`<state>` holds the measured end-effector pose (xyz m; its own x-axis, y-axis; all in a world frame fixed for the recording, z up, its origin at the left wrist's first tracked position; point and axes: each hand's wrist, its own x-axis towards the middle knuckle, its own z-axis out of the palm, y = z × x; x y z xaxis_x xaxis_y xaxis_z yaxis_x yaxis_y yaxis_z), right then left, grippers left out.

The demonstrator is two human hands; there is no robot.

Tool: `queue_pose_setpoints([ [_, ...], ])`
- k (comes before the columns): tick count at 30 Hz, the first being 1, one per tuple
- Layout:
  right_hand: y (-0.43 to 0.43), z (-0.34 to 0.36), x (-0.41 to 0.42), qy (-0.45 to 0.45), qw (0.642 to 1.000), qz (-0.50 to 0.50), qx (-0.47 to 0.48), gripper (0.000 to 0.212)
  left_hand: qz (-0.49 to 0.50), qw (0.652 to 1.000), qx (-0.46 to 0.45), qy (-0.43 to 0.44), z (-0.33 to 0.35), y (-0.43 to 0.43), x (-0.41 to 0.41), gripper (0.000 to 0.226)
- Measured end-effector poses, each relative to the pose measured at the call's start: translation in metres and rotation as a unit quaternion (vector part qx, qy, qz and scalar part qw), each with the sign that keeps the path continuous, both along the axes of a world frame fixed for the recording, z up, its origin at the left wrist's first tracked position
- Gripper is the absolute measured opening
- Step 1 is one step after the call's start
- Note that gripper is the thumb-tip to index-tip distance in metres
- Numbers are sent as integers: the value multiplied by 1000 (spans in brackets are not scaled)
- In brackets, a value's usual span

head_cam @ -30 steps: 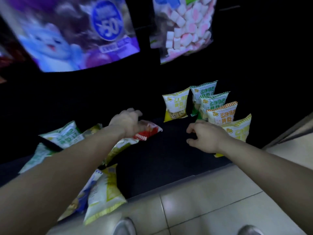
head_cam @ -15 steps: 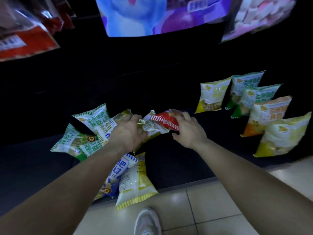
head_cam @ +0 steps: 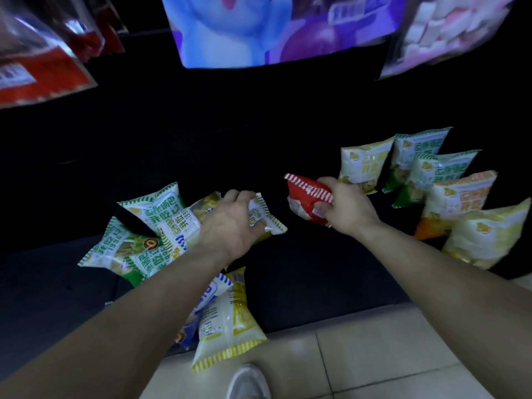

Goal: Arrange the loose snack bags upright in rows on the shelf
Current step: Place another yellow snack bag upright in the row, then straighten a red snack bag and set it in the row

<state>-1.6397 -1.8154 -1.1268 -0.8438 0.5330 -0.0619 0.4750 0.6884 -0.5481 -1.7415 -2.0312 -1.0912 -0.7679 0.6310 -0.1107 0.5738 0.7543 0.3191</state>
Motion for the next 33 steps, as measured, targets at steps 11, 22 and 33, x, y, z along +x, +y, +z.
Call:
queue_pose_setpoints([
  [11, 12, 165, 184, 71, 964, -43, -251, 47, -105, 977, 132, -127, 122, 29, 95, 84],
  [22, -15, 198, 248, 112, 946, -31, -302, 34, -201, 896, 195, -345, 132, 34, 176, 66],
  [33, -7, 170, 227, 144, 984, -49, -89, 30, 30, 924, 315, -214, 121, 73, 179, 74],
])
